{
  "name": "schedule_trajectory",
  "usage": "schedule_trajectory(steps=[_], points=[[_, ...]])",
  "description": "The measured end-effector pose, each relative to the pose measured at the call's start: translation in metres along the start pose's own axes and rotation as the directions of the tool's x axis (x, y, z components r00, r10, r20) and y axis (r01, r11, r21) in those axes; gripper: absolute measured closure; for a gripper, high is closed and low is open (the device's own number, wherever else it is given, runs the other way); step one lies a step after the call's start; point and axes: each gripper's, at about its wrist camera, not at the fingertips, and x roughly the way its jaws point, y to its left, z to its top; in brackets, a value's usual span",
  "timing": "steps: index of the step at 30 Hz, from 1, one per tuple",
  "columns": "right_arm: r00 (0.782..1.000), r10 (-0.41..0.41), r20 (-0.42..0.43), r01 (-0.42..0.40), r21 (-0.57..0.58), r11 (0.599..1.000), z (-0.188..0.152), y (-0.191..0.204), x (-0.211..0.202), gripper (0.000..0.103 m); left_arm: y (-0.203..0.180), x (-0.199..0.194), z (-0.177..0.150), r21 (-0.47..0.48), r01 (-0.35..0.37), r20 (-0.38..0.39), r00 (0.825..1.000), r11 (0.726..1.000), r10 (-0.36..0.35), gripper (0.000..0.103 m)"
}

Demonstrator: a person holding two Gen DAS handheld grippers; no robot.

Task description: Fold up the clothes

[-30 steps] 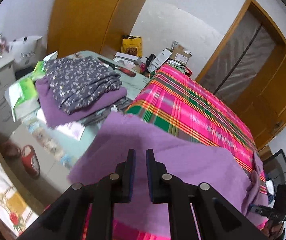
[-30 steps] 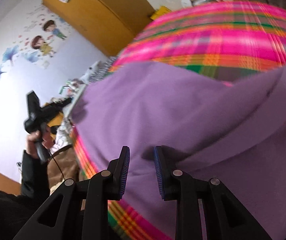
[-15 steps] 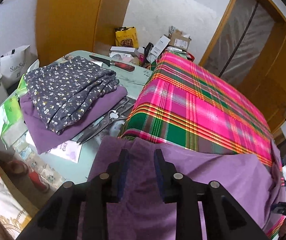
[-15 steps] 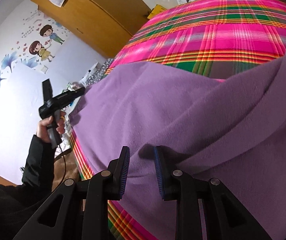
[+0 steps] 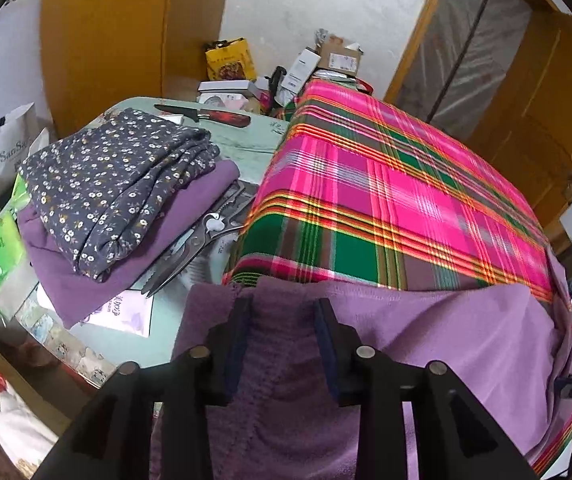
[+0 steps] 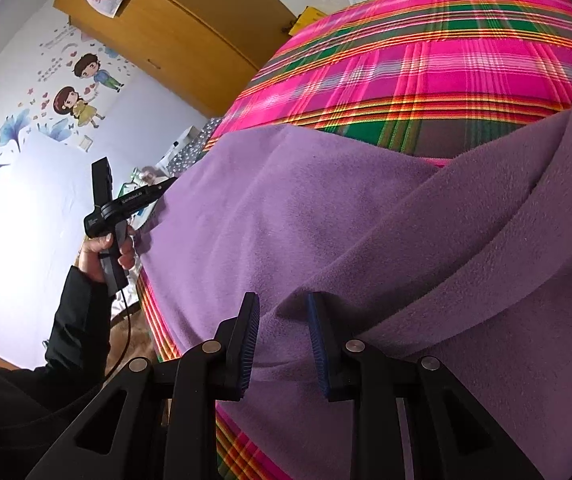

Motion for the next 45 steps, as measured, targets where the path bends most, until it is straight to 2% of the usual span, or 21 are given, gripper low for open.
schedule_trajectory(steps=[4, 6, 9, 13, 15, 21, 24, 26, 29, 31, 33, 36, 40, 43, 45], points=[[1.0, -0.001, 0.002, 0.001, 0.007, 1.0, -0.001, 0.0, 0.0, 0.077, 0.0, -0.001, -0.002, 0.004, -0.008, 0.015, 1.0, 1.0, 0.008, 0.08], [1.0, -0.004, 0.003, 0.004, 0.007, 1.0, -0.002, 0.0, -0.001, 0.077, 0.0, -0.005, -0.002, -0.003, -0.025, 0.043, 0.999, 1.0, 0.025, 0.086], [1.0, -0.005, 0.003, 0.005, 0.01, 1.0, -0.002, 0.0, -0.001, 0.077, 0.011, -0.011, 0.002, -0.053, -0.019, 0.076, 0.997, 0.998, 0.023, 0.087], [1.0, 0.0, 0.007, 0.0, 0.02, 1.0, -0.003, -0.003, 0.001, 0.079, 0.02, 0.003, 0.002, -0.082, 0.01, 0.042, 0.999, 0.997, -0.007, 0.085], [1.0, -0.002, 0.009, 0.002, 0.021, 1.0, -0.003, -0.003, 0.0, 0.079, 0.021, 0.001, 0.002, -0.103, 0.021, 0.048, 0.999, 0.994, -0.016, 0.082], [1.0, -0.018, 0.022, 0.018, 0.015, 1.0, -0.005, -0.001, -0.004, 0.078, 0.03, -0.028, -0.002, -0.189, 0.125, 0.133, 0.986, 0.974, -0.101, 0.077], [0.999, -0.019, 0.028, 0.018, 0.02, 1.0, -0.005, -0.003, -0.006, 0.078, 0.039, -0.045, -0.008, -0.239, 0.144, 0.188, 0.977, 0.96, -0.1, 0.077], [0.999, -0.018, 0.03, 0.018, 0.021, 1.0, -0.005, -0.004, -0.006, 0.078, 0.048, -0.052, -0.011, -0.289, 0.176, 0.206, 0.971, 0.941, -0.118, 0.077], [0.999, -0.02, 0.036, 0.019, 0.016, 1.0, -0.004, -0.003, -0.007, 0.076, 0.04, -0.067, -0.019, -0.26, 0.153, 0.217, 0.971, 0.953, -0.097, 0.079], [0.999, -0.019, 0.042, 0.018, 0.011, 1.0, -0.004, 0.0, -0.008, 0.076, 0.023, -0.072, -0.029, -0.197, 0.166, 0.214, 0.969, 0.966, -0.123, 0.079], [0.999, -0.018, 0.046, 0.018, 0.006, 1.0, -0.004, 0.001, -0.008, 0.076, -0.001, -0.07, -0.042, -0.112, 0.166, 0.177, 0.973, 0.98, -0.145, 0.079], [0.999, -0.018, 0.049, 0.019, -0.001, 1.0, -0.003, 0.004, -0.007, 0.076, -0.023, -0.056, -0.06, -0.038, 0.124, 0.109, 0.987, 0.992, -0.119, 0.079], [0.998, -0.024, 0.05, 0.024, -0.008, 1.0, -0.004, 0.006, -0.008, 0.076, -0.026, -0.044, -0.082, -0.056, 0.124, 0.053, 0.991, 0.991, -0.121, 0.079], [0.997, -0.033, 0.063, 0.033, 0.001, 0.999, -0.005, 0.002, -0.014, 0.076, -0.031, -0.048, -0.094, -0.051, 0.123, 0.06, 0.991, 0.991, -0.12, 0.079], [0.995, -0.044, 0.085, 0.043, 0.013, 0.999, -0.005, -0.001, -0.02, 0.076, -0.046, -0.05, -0.097, -0.027, 0.154, 0.054, 0.987, 0.988, -0.152, 0.079]])
